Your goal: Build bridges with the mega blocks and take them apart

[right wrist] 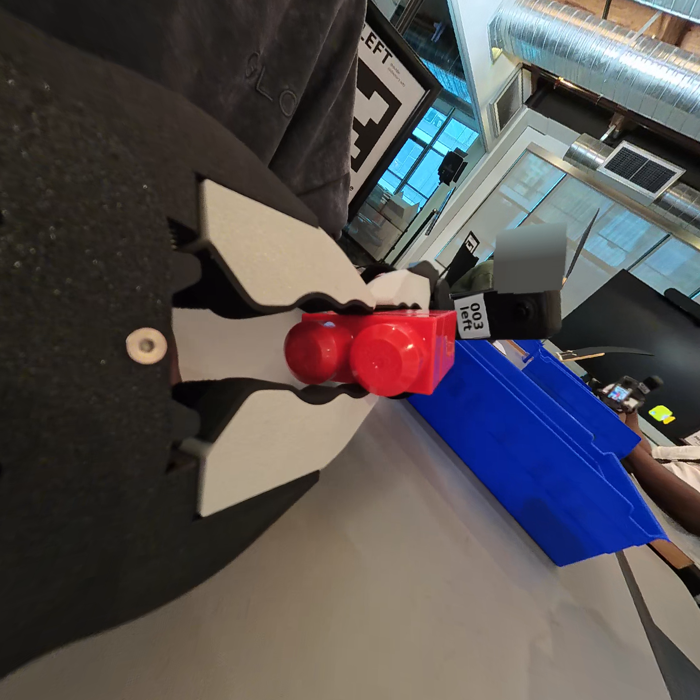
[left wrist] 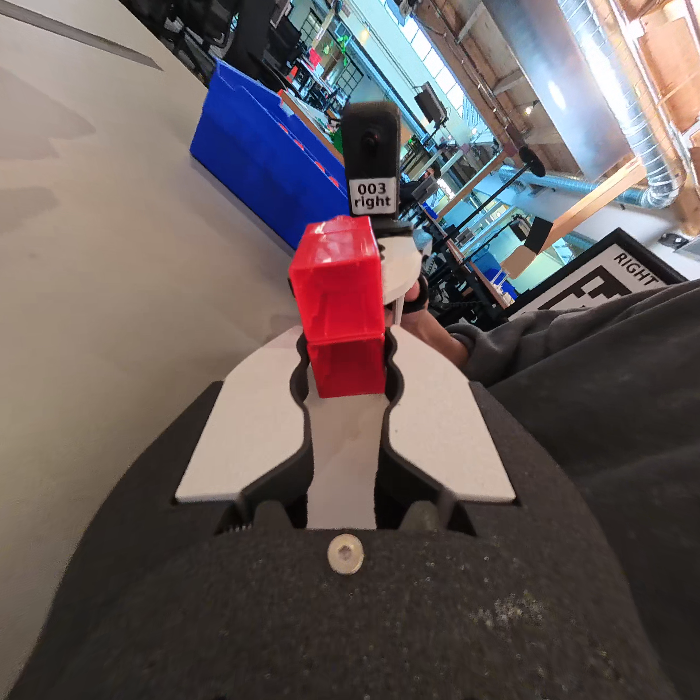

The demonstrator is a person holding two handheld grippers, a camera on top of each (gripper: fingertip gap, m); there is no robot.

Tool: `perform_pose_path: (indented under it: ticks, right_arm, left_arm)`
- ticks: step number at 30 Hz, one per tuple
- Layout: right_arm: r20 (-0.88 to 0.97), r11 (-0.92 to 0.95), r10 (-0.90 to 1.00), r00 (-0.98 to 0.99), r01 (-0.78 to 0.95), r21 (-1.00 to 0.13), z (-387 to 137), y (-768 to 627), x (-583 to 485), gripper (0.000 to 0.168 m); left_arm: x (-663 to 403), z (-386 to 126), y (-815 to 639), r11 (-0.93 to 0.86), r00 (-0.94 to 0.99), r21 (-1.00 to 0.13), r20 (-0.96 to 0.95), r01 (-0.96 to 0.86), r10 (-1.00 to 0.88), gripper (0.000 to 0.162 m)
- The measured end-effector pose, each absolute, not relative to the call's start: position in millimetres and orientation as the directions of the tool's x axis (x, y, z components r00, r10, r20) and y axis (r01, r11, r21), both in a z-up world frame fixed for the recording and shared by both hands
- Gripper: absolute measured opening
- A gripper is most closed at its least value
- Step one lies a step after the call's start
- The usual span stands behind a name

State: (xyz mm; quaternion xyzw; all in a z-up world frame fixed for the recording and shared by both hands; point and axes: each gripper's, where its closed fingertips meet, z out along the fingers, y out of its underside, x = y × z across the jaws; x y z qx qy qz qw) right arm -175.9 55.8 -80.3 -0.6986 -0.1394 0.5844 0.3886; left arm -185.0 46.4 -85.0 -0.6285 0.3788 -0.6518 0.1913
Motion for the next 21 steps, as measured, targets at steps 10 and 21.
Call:
perform_pose_path:
  ticks: [10,21]
  right_arm:
    - [-0.678,-0.611,0.647,0.348,-0.295,-0.734,-80.0,61.4,-178.6,0.035]
    - [-0.708,-0.612,0.628,0.323,-0.357,-0.706,-69.7,66.4,-169.4,0.034]
  left_arm:
    - [-184.2,-84.0,55.4,-0.679,-0.111,-0.715,0.698,-0.165,-0.708,0.036]
    - [-174.6,-78.9,54.7,-0.733,-0.144,-0.675,0.737,-0.091,-0.661,0.036]
